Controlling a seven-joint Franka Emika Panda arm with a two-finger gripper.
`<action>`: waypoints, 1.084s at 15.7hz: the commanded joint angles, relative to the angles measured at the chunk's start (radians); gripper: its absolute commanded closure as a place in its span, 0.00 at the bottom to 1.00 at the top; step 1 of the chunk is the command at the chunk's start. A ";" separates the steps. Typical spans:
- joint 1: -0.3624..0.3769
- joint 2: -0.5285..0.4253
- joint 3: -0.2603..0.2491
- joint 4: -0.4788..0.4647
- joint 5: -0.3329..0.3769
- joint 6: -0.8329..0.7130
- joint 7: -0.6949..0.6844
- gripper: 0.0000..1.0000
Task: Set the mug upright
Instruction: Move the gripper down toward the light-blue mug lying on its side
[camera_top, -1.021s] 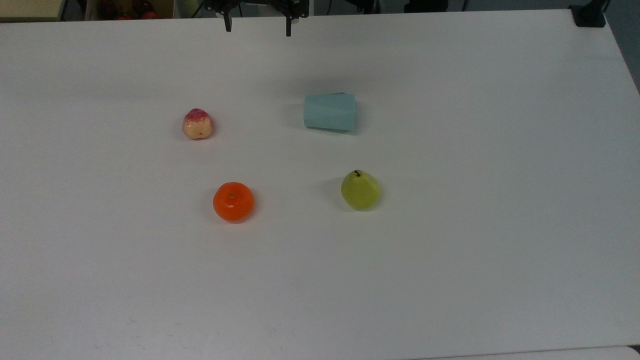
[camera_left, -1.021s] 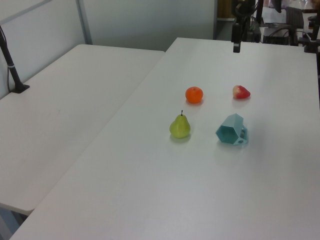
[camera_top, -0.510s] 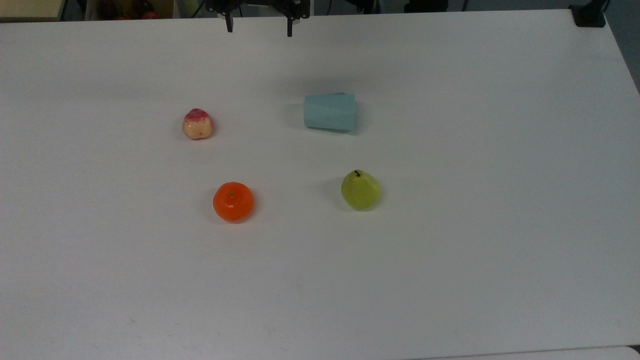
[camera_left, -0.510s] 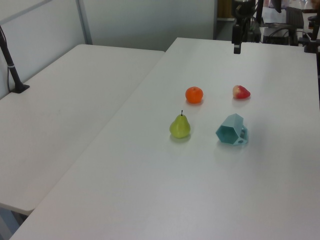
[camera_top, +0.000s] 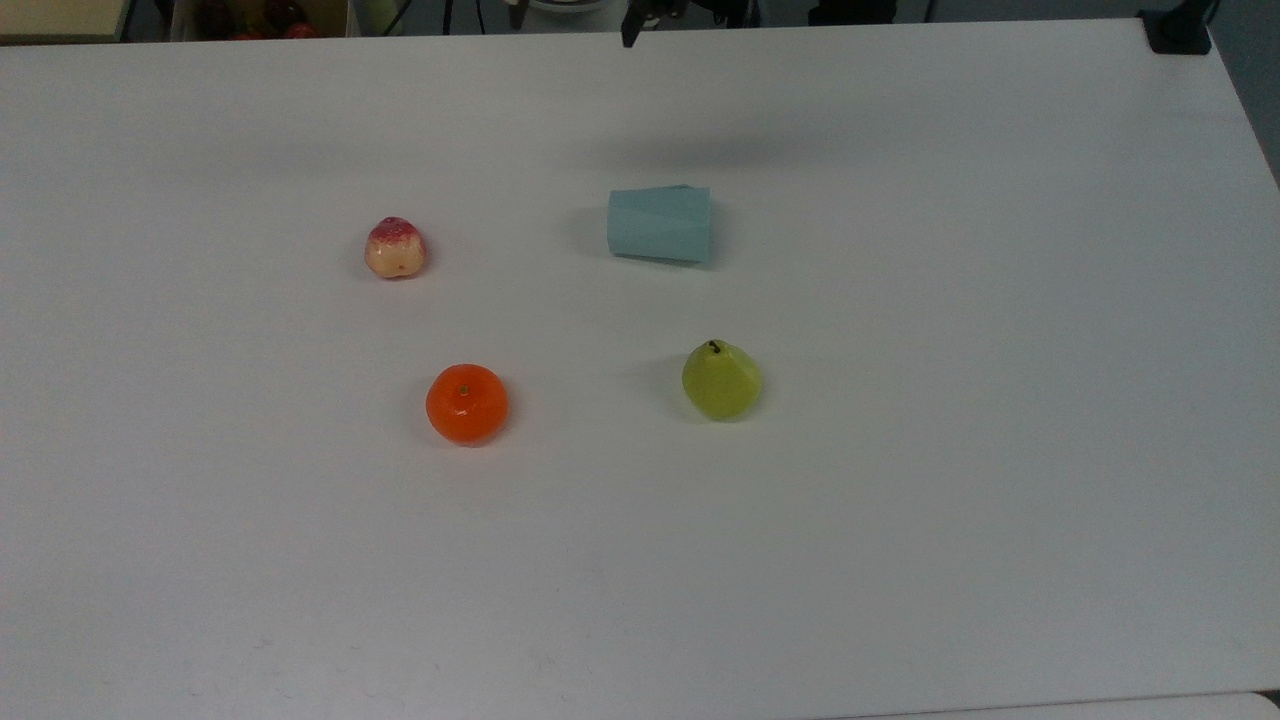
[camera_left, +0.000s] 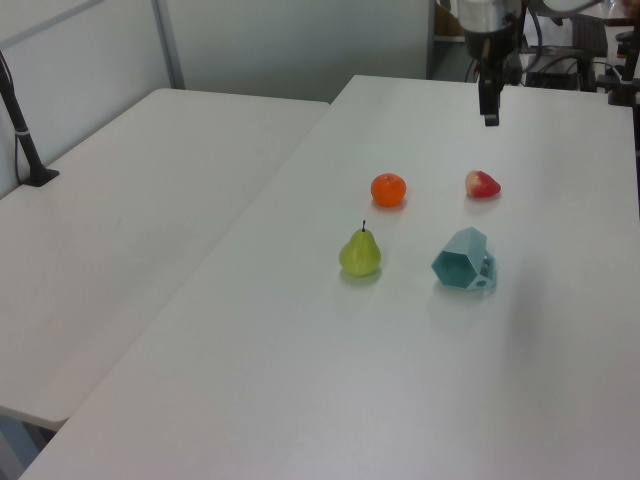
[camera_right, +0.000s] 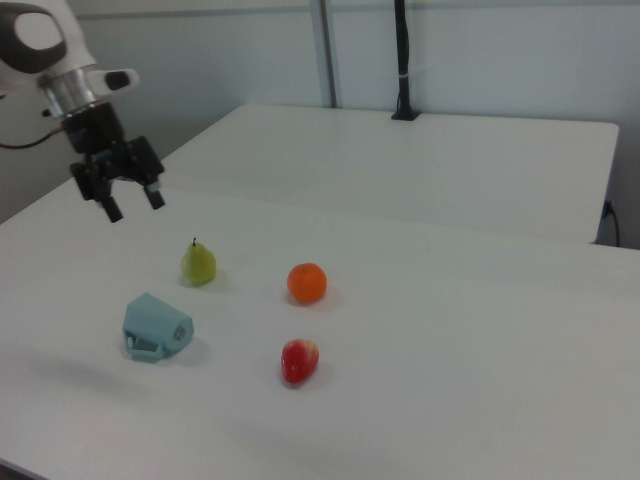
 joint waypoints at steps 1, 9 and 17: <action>0.117 0.030 0.030 -0.012 -0.103 -0.081 0.136 0.00; 0.264 0.259 0.082 -0.012 -0.308 -0.078 0.468 0.00; 0.286 0.451 0.082 0.001 -0.394 -0.016 0.689 0.00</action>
